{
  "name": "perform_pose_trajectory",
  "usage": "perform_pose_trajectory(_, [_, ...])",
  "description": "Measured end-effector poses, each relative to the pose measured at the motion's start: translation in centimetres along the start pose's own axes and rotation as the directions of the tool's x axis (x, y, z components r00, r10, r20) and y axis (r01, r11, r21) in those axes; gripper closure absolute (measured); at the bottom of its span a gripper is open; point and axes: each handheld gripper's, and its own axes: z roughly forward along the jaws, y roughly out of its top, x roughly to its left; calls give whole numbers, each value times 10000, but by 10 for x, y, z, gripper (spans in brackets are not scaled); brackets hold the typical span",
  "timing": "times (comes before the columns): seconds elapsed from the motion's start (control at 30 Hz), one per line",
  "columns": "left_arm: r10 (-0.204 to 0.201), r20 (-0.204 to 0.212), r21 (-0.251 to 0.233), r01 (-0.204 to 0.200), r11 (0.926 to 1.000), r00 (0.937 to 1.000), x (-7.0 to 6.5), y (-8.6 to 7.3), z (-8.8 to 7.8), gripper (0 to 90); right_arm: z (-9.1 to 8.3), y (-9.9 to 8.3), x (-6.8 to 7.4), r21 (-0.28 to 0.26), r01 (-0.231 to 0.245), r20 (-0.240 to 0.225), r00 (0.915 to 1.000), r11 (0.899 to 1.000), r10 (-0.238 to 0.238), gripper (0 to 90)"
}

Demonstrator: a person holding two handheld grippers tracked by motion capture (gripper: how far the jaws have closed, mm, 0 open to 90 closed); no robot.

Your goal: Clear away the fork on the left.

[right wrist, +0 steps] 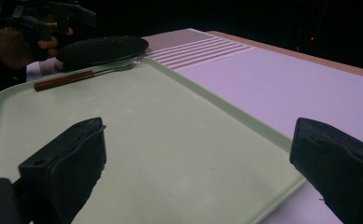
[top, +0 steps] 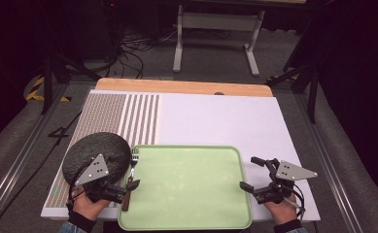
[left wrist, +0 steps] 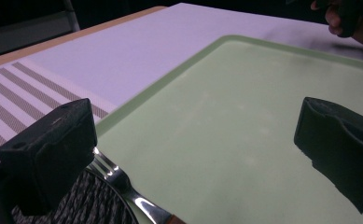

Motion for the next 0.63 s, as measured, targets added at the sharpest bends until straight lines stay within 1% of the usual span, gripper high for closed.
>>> perform_pose_trajectory(0.07, [-146, 25, -130, 147, 9998, 9999, 1, -4, -1, 0, 0, 0, 0, -6, -21, -17, 10000, 10000, 21, 44])
perform_pose_trajectory(0.17, [-266, -18, -226, 265, 9994, 9996, 3, -6, -1, 0, 1, -1, 1, -24, -39, -19, 10000, 10000, 39, 44])
perform_pose_trajectory(0.27, [-207, -20, -434, 206, 9988, 9998, 2, -6, -1, 0, 2, -1, 2, -9, -27, -36, 10000, 10000, 27, 44])
perform_pose_trajectory(0.33, [-131, -99, -386, 127, 9992, 9999, 1, -7, -1, 0, 2, -1, 2, -5, -26, -57, 10000, 10000, 26, 44])
perform_pose_trajectory(0.43, [-37, -107, -239, 34, 9997, 9999, 2, -8, 0, 0, 2, -1, 2, -4, -35, -71, 10000, 10000, 35, 42])
perform_pose_trajectory(0.53, [-44, -173, -117, 42, 9999, 9998, 1, -8, 0, 0, 2, -1, 1, -92, -134, -198, 9997, 9999, 133, 34])
perform_pose_trajectory(0.63, [-126, -191, -110, 124, 9999, 9997, 2, -8, 0, 0, 2, -1, 2, -22, -129, -207, 9997, 9999, 129, 31])
